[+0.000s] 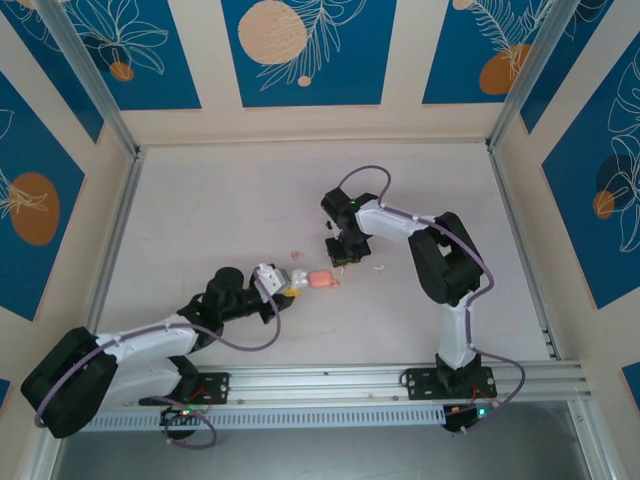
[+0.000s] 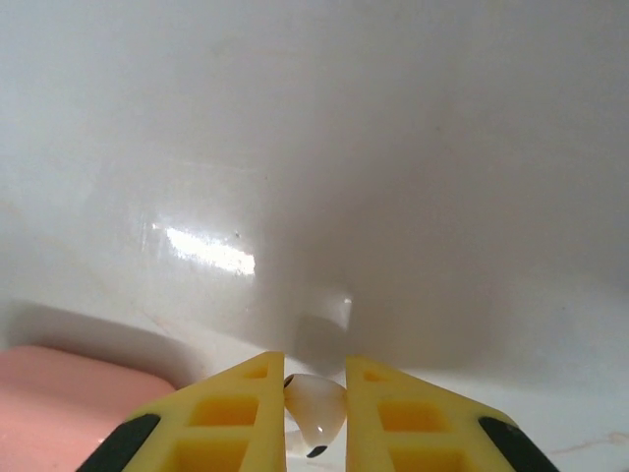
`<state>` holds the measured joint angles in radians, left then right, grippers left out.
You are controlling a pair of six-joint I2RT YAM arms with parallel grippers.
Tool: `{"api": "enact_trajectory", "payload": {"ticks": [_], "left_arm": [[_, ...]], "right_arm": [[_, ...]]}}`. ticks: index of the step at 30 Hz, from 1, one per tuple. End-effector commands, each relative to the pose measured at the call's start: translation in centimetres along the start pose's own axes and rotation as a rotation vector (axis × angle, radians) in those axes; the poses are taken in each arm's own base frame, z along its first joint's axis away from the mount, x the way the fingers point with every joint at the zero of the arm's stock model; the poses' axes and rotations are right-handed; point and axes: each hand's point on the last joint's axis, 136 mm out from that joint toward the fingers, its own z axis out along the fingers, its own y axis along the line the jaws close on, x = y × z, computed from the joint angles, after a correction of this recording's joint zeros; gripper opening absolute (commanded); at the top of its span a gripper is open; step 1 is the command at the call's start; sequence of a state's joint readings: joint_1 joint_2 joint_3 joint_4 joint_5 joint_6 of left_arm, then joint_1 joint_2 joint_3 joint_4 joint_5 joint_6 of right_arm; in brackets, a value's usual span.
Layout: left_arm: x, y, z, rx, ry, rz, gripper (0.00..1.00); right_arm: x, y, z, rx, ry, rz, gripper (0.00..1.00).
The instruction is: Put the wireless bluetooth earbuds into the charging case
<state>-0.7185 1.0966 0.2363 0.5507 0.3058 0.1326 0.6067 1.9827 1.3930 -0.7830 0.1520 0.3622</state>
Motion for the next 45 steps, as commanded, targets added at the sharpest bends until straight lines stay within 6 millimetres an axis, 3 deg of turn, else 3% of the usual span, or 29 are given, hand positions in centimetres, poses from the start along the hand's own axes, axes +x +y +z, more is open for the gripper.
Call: {"api": "enact_trajectory", "payload": {"ticks": [1, 13, 24, 38, 45], "left_arm": [[-1.2, -0.1, 0.6, 0.018, -0.056, 0.006, 0.19], [-1.3, 0.3, 3.5, 0.049, -0.041, -0.01, 0.18], [-1.5, 0.5, 5.7, 0.077, -0.094, -0.039, 0.17], [-3.1, 0.2, 6.1, 0.109, -0.202, -0.057, 0.18], [-4.0, -0.4, 5.8, 0.148, -0.262, -0.068, 0.17]], "right_arm": [[-1.2, 1.2, -1.9, -0.066, -0.124, 0.01, 0.17], [-1.0, 1.6, -4.6, -0.188, -0.402, 0.003, 0.16], [-0.7, 2.9, -8.8, -0.313, -0.644, -0.063, 0.16], [2.2, 6.1, -13.9, -0.451, -0.877, -0.27, 0.16], [3.3, 6.5, -15.0, -0.467, -0.919, -0.344, 0.16]]}}
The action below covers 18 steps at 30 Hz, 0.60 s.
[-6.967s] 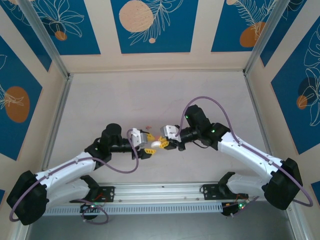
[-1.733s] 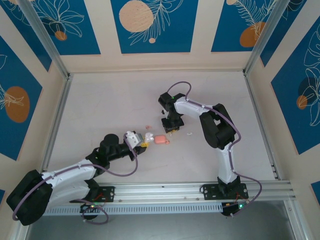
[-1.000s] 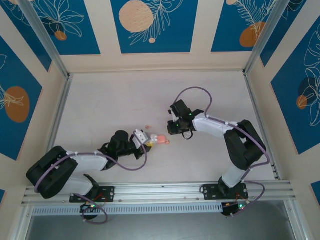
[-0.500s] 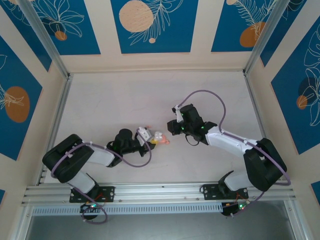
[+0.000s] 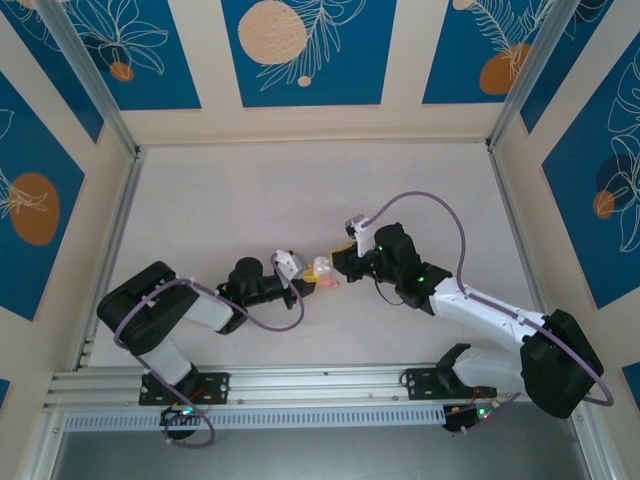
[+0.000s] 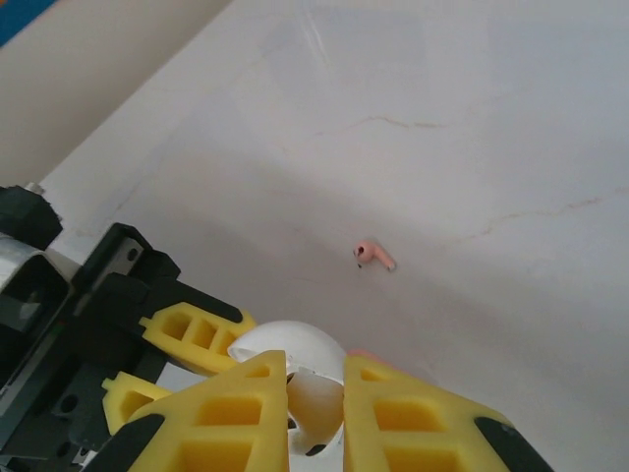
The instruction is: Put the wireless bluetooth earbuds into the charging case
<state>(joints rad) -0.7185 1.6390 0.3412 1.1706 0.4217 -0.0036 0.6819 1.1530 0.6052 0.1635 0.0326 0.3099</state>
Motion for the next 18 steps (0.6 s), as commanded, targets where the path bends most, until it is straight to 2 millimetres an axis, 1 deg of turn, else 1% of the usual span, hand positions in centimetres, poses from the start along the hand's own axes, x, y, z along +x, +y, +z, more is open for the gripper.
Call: {"api": "enact_trajectory", "payload": {"ticks": [1, 7, 18], "left_arm": [[-1.9, -1.0, 0.0, 0.056, -0.092, 0.001, 0.18], [-2.5, -1.4, 0.0, 0.086, -0.134, -0.014, 0.18], [-3.1, -1.8, 0.1, 0.115, -0.153, -0.017, 0.18]], "right_arm": [[-0.7, 1.3, -0.5, -0.053, -0.039, -0.069, 0.16], [-1.0, 1.5, -0.5, -0.057, -0.035, -0.106, 0.16], [-0.5, 2.3, -0.2, -0.078, -0.01, -0.148, 0.16]]}}
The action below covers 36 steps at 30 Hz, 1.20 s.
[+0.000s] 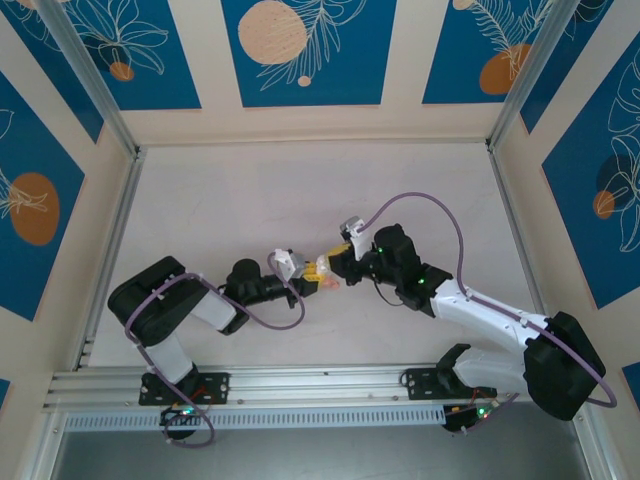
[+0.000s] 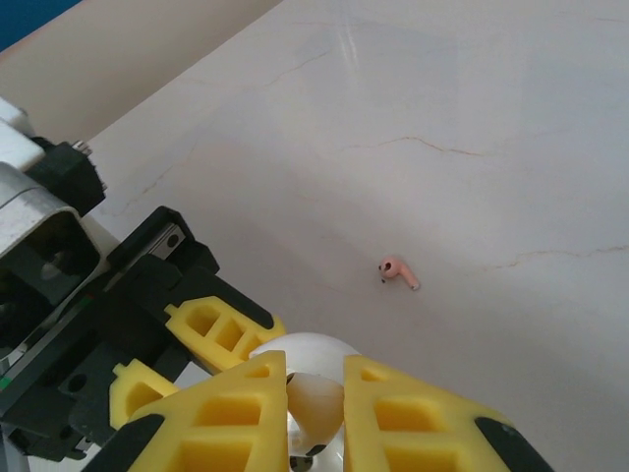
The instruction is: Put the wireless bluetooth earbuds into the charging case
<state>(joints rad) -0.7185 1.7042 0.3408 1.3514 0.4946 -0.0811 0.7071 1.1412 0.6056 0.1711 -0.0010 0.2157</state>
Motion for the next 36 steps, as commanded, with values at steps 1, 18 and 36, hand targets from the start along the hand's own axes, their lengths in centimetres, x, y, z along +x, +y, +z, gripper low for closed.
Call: {"api": "enact_trajectory", "payload": {"ticks": [1, 18, 36], "left_arm": [[-1.4, -0.8, 0.1, 0.043, -0.05, 0.011, 0.18], [-2.2, -1.1, 0.0, 0.061, -0.07, 0.016, 0.18], [-3.3, -1.6, -0.1, 0.083, -0.093, 0.02, 0.18]], "right_arm": [[-0.6, 0.7, 0.1, -0.019, -0.005, -0.041, 0.16], [0.7, 0.8, 0.2, 0.002, 0.056, -0.099, 0.16], [1.5, 2.4, 0.4, -0.06, 0.109, -0.188, 0.17]]}}
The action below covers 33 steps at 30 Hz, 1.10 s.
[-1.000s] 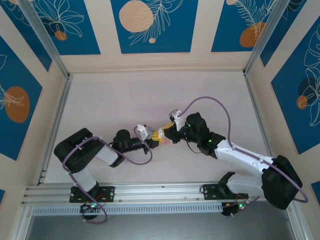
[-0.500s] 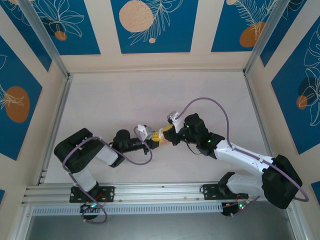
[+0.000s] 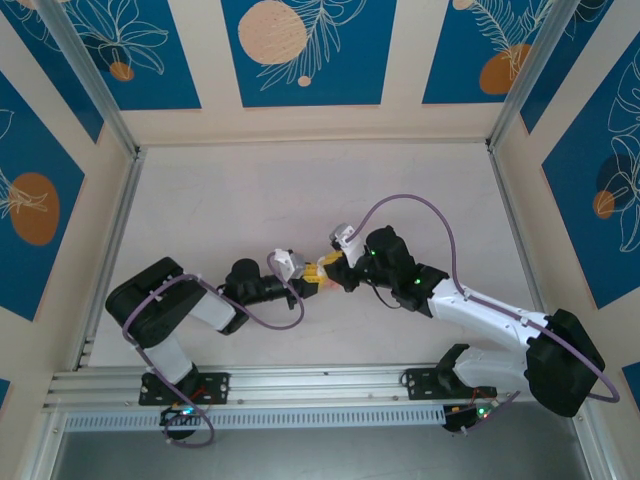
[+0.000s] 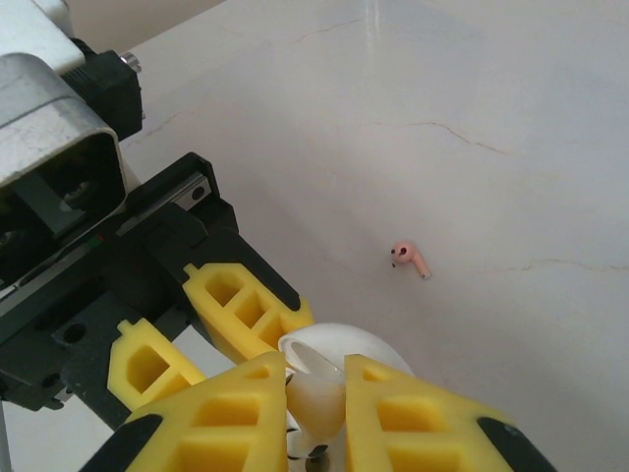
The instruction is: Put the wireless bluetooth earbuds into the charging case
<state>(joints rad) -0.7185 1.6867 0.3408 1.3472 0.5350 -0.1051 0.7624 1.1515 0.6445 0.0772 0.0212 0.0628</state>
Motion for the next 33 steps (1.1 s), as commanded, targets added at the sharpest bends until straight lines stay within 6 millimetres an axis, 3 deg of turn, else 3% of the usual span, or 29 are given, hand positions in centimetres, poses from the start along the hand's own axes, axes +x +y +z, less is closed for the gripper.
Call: {"api": "enact_trajectory", "payload": {"ticks": [1, 24, 33], "left_arm": [[-2.8, -0.9, 0.1, 0.046, -0.084, 0.04, 0.18], [-3.0, -1.1, -0.1, 0.053, -0.088, 0.043, 0.19], [-2.3, -0.7, -0.6, 0.007, -0.075, 0.088, 0.19]], "right_arm": [[0.3, 1.1, 0.2, -0.046, 0.037, -0.025, 0.17], [-0.4, 1.4, 0.3, -0.066, 0.028, -0.013, 0.31], [-2.7, 1.3, -2.1, -0.092, -0.049, 0.058, 0.34]]}}
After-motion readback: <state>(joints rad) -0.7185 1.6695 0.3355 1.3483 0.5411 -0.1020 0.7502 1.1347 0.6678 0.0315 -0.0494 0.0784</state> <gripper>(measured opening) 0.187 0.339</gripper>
